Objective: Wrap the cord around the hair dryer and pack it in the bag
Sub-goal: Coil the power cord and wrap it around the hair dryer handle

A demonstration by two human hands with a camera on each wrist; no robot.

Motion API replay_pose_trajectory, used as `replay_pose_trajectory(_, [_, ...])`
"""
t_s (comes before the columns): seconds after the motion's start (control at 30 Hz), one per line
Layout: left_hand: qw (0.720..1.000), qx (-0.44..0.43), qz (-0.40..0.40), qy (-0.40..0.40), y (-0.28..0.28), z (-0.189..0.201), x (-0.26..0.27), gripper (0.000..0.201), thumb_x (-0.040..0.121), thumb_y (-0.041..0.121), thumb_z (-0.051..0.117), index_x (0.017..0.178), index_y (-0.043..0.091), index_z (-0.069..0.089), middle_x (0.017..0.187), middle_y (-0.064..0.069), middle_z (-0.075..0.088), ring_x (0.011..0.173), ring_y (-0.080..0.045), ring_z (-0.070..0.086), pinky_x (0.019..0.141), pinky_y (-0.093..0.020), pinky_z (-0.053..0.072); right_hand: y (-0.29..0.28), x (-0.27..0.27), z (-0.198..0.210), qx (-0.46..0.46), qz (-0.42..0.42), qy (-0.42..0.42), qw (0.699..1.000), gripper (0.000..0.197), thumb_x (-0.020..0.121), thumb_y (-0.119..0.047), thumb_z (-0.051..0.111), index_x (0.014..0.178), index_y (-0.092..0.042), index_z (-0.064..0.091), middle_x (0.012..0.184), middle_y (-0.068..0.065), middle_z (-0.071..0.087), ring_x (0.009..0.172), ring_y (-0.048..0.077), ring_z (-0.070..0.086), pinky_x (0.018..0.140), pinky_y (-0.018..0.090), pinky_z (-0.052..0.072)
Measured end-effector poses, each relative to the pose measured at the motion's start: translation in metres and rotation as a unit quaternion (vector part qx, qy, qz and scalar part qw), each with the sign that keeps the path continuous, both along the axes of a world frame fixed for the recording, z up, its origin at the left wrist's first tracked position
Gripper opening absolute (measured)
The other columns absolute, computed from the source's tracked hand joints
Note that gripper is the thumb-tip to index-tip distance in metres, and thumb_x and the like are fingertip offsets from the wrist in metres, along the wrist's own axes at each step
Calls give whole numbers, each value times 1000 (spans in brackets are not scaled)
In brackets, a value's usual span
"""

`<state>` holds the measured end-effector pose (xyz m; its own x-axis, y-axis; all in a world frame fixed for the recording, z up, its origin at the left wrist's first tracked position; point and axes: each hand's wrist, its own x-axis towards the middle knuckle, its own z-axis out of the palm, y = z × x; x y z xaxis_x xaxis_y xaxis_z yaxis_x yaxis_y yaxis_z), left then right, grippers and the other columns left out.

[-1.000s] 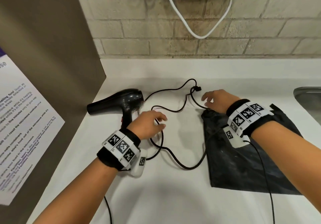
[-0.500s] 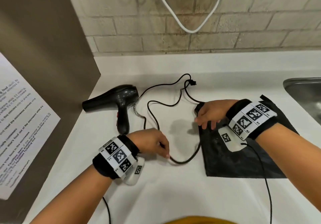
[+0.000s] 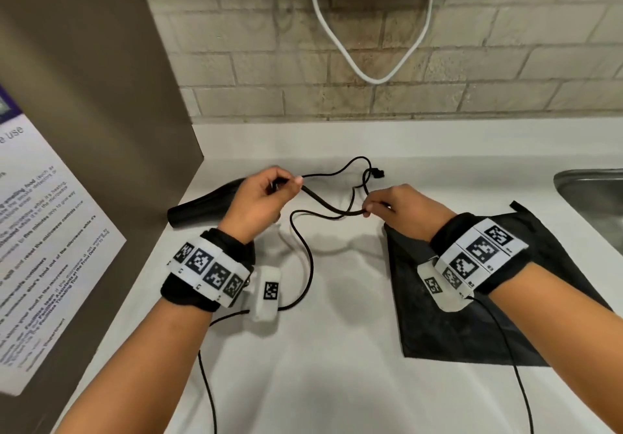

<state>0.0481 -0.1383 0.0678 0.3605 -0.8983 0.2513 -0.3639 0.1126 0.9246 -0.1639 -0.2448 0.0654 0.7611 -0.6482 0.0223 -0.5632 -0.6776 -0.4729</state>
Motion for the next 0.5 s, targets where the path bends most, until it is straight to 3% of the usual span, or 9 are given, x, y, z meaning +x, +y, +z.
replay_pose_trajectory(0.07, [1000, -7, -15, 4, 0, 10, 7, 18, 85, 11, 62, 71, 19, 54, 66, -8, 49, 60, -21, 44, 60, -30, 39, 11, 9, -4, 25, 28, -3, 999, 23, 95, -16, 43, 96, -13, 66, 79, 3, 63, 75, 28, 58, 71, 31, 44])
replay_pose_trajectory(0.17, [998, -1, -15, -58, -1, 20, 19, 23, 80, 7, 68, 71, 19, 51, 65, -7, 47, 52, -10, 42, 56, -21, 39, 23, 23, -20, 43, 36, 24, 998, 25, 96, -17, 39, 110, -17, 61, 90, 5, 61, 84, 26, 58, 76, 29, 43])
replay_pose_trajectory(0.27, [993, 18, -3, -113, 0, 21, 33, 22, 72, 13, 71, 71, 24, 52, 69, -8, 50, 57, -12, 44, 61, -22, 39, 24, 28, -35, -35, -1, 129, 991, 30, 98, -26, 31, 124, -24, 46, 120, 4, 58, 110, 27, 52, 93, 41, 38])
replay_pose_trajectory(0.37, [991, 41, -9, -125, 4, 16, 42, 22, 73, 12, 74, 72, 23, 55, 69, -1, 54, 55, -5, 46, 61, -18, 41, 12, 25, -39, -121, -105, 224, 961, 33, 99, -31, 28, 126, -18, 41, 122, 11, 49, 114, 34, 45, 89, 44, 40])
replay_pose_trajectory(0.43, [991, 67, -39, -114, 8, 11, 41, 15, 78, 11, 71, 73, 18, 59, 68, 0, 59, 55, -2, 52, 60, -11, 42, 3, 22, -33, -83, -175, 176, 965, 33, 99, -29, 30, 120, -8, 44, 114, 18, 53, 104, 37, 52, 77, 38, 42])
replay_pose_trajectory(0.5, [980, 107, -78, -148, 9, 3, 39, 9, 81, 18, 68, 73, 18, 64, 74, 0, 65, 64, 1, 57, 68, -11, 44, -5, 20, -22, -38, -213, 81, 973, 30, 99, -25, 33, 112, -2, 49, 104, 23, 59, 94, 38, 58, 68, 33, 39])
